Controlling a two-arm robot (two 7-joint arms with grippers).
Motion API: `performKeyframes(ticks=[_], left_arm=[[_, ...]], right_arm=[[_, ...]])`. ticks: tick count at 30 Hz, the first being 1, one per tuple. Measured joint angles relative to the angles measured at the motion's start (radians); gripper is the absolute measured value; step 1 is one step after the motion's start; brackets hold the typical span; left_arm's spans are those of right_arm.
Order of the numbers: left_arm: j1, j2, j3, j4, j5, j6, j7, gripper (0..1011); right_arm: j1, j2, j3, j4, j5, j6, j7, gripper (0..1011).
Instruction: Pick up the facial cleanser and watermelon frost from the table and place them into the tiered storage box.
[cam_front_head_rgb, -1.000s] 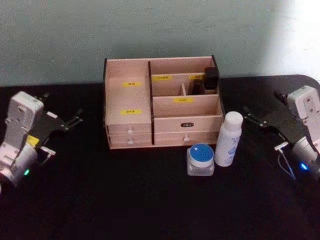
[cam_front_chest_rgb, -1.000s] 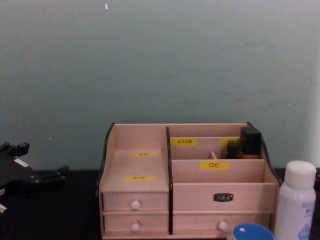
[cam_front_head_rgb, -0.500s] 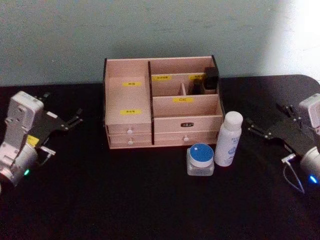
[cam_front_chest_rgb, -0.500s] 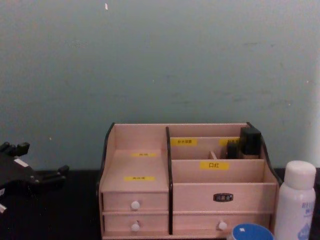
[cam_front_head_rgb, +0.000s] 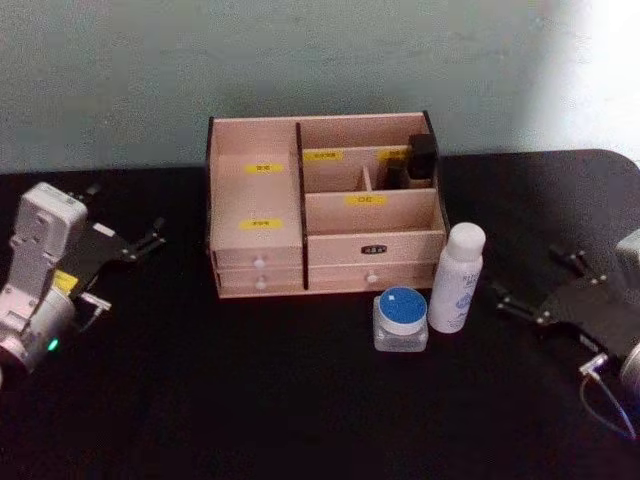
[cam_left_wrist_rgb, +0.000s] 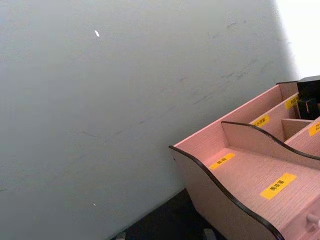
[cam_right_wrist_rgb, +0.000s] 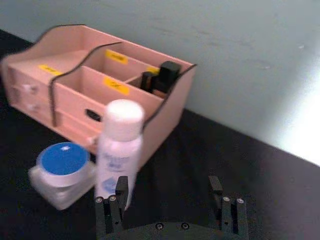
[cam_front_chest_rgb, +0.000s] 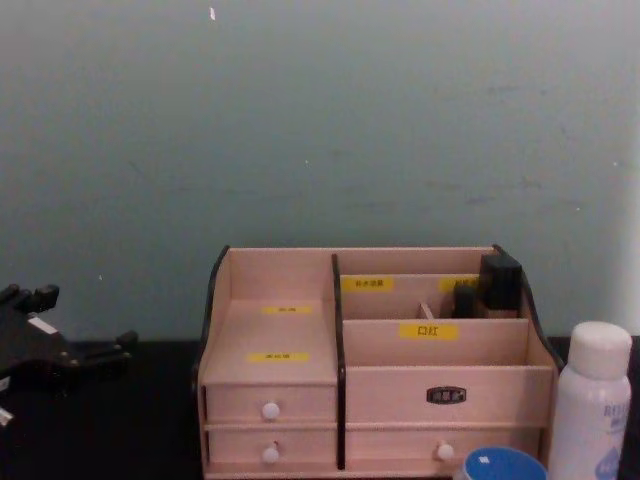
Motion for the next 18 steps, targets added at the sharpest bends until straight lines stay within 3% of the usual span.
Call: performKeyframes(ticks=[6, 11, 18], left_arm=[[0.000, 0.000, 0.000, 0.000, 0.000, 0.000, 0.000, 1001], [0.000, 0.000, 0.000, 0.000, 0.000, 0.000, 0.000, 1001], [0.000, 0.000, 0.000, 0.000, 0.000, 0.000, 0.000, 1001]], right_arm=[[-0.030, -0.001, 0.010, -0.033, 0.042, 0.020, 0.052, 1000], [-0.030, -0.033, 0.010, -0.027, 0.067, 0.026, 0.090, 1000], [-0.007, -0.086, 0.005, 0.005, 0.064, 0.017, 0.103, 1000]])
